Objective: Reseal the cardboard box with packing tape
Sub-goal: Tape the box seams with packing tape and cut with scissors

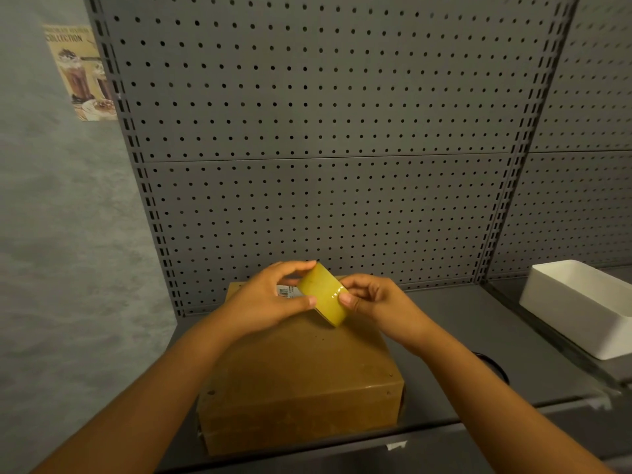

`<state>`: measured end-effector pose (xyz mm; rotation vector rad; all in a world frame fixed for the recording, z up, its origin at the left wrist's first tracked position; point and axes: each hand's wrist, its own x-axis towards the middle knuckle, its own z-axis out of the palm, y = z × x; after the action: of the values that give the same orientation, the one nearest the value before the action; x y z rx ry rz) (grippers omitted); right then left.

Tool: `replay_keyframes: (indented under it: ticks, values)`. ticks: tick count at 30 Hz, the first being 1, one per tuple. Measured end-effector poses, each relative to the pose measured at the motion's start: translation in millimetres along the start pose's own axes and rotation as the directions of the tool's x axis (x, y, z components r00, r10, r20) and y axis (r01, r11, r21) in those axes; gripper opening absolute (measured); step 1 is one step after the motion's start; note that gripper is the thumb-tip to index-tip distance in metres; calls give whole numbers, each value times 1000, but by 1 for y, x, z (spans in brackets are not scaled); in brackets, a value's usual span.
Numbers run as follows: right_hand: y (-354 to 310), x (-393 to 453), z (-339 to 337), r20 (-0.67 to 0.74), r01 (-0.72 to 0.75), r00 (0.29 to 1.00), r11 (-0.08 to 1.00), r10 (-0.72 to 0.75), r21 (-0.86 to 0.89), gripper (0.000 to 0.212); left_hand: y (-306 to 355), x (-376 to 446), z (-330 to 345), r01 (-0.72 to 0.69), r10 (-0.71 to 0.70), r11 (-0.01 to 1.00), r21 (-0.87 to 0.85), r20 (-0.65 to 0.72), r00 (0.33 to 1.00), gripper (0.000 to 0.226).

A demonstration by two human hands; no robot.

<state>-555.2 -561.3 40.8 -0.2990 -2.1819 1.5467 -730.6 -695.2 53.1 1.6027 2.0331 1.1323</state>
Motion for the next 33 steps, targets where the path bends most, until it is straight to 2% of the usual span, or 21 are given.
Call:
replay_keyframes:
  ticks: [6,13,17,19,21,24,27,33]
  values:
    - [-2,2,2,21,2,1000,1000,-1,-18,21,4,1,10,-17,26,993,119,-78,997,71]
    - [-1,1,0,37,-1,999,1000,1,-8,21,3,4,-6,6,-6,1000,0,49,999,59]
    - [-2,2,1,33,-4,999,1000,5,-22,22,4,2,-7,23,-23,1000,-4,55,998,58]
    - [-3,2,1,8,-11,1000,1000,12,-24,21,7,-1,-2,34,-35,999,27,46,998,68]
    - [-3,5,2,-13,-18,1000,999,17,-38,21,12,-3,9,47,-50,990,136,16,999,88]
    - [-4,9,5,-18,-24,1000,998,23,-66,18,15,-1,28,57,-27,954,295,-107,994,103]
    - [-6,11,5,-9,-26,1000,995,26,-100,16,12,2,29,43,0,957,288,-148,989,96]
    - [-5,10,-1,41,-16,999,998,19,-54,22,6,9,7,16,-13,988,153,-19,1000,84]
